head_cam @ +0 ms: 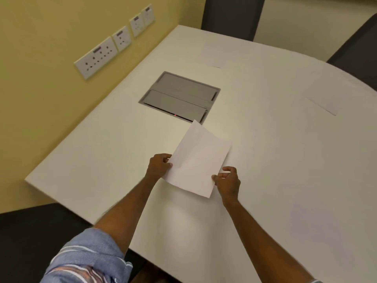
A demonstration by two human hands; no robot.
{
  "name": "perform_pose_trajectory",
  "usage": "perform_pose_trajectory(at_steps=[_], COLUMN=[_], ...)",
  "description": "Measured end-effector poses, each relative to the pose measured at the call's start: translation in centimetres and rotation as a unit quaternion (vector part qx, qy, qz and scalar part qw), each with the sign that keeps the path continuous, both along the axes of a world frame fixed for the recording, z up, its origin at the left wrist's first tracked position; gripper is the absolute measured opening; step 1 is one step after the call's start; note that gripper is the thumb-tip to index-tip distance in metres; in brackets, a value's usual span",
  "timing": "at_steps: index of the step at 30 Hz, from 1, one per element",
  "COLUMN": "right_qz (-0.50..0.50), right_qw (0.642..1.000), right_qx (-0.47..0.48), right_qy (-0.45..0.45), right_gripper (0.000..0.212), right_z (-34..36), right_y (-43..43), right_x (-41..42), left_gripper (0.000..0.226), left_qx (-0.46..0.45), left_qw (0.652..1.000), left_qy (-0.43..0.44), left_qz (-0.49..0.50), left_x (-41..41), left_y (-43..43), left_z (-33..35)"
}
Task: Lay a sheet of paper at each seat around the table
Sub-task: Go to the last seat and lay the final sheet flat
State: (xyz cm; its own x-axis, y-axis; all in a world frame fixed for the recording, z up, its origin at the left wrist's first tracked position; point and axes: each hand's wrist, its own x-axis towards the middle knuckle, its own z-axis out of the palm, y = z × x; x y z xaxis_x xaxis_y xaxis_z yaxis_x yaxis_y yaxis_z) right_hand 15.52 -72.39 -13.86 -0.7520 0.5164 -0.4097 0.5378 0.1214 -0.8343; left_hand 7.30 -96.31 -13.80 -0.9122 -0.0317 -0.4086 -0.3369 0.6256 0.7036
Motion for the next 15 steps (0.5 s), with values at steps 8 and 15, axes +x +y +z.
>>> perform_pose_trajectory(at_steps=[8,15], right_qz=[0.111,0.23], right_qw=[0.99,0.96], right_qx=[0.082,0.151], right_qy=[0.015,0.046], right_gripper=[0.047,0.021], right_z=[-1.8,-3.1], right_y=[-10.6,-17.1], right_x=[2.7,3.0], left_gripper=[0.044,0.038], left_qx=[-0.048,-0.14], left_qw=[0.999,0.986], left_qy=[-0.018,0.022], left_qz=[0.011,-0.083], left_x=[3.5,3.4], left_y=[-10.4,-14.7], left_z=[-1.4,-2.6])
